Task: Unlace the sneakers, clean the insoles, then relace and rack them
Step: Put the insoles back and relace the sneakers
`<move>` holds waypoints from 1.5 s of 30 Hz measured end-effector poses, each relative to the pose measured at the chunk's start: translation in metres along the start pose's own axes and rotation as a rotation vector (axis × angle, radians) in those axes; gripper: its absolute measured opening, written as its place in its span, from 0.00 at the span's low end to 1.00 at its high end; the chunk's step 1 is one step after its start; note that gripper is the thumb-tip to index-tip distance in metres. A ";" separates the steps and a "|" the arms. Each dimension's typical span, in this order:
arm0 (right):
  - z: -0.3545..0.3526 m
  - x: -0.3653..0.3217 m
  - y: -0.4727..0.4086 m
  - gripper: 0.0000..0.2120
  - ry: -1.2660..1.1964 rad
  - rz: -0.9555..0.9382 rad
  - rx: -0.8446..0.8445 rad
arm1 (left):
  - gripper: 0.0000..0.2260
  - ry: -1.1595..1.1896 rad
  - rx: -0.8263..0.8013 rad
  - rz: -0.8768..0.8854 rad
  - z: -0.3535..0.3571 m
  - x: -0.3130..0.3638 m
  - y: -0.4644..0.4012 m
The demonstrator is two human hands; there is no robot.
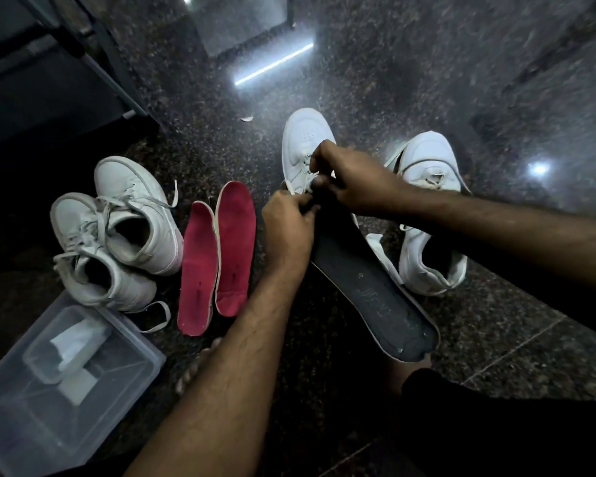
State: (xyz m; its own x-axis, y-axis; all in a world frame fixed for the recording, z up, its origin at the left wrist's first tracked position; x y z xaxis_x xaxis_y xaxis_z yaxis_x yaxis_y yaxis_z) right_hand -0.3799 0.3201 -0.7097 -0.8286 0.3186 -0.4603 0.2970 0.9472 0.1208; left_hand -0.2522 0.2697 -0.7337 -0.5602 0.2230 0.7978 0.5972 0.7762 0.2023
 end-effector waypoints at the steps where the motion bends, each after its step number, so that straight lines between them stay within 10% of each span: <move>1: 0.003 -0.001 0.000 0.11 0.038 -0.023 -0.011 | 0.08 0.039 0.030 -0.022 -0.001 -0.002 0.000; 8: -0.002 0.003 0.001 0.09 0.281 0.021 0.050 | 0.10 0.058 0.049 -0.041 0.005 0.000 0.002; 19: 0.003 -0.021 0.016 0.08 0.956 -0.502 0.211 | 0.08 0.153 -0.005 -0.112 0.004 -0.007 0.003; 28: 0.005 -0.025 0.003 0.10 0.852 -0.236 0.008 | 0.03 0.200 0.120 -0.147 -0.001 -0.002 0.007; 37: 0.012 0.010 -0.003 0.09 0.250 0.046 -0.277 | 0.12 0.132 0.088 0.056 0.005 -0.003 0.009; 40: 0.010 0.012 0.002 0.11 0.167 0.061 -0.259 | 0.21 0.124 0.016 0.178 0.012 0.003 0.003; 45: -0.004 0.010 0.020 0.09 0.102 0.115 -0.145 | 0.07 0.077 0.016 0.216 0.017 0.000 -0.004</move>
State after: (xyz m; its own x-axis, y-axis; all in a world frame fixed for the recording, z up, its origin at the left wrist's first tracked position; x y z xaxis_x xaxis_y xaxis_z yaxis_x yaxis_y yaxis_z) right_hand -0.3838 0.3426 -0.7085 -0.8392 0.4196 -0.3458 0.3268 0.8976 0.2960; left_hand -0.2645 0.2770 -0.7444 -0.3743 0.3404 0.8626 0.6890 0.7246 0.0130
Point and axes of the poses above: each hand's wrist, its own y-axis away from the middle knuckle, its own z-axis out of the palm, x = y × z, the point moved 6 cm from there along -y, towards the middle knuckle, and after that the axes turned 12 degrees about y, right-handed, at the moved point
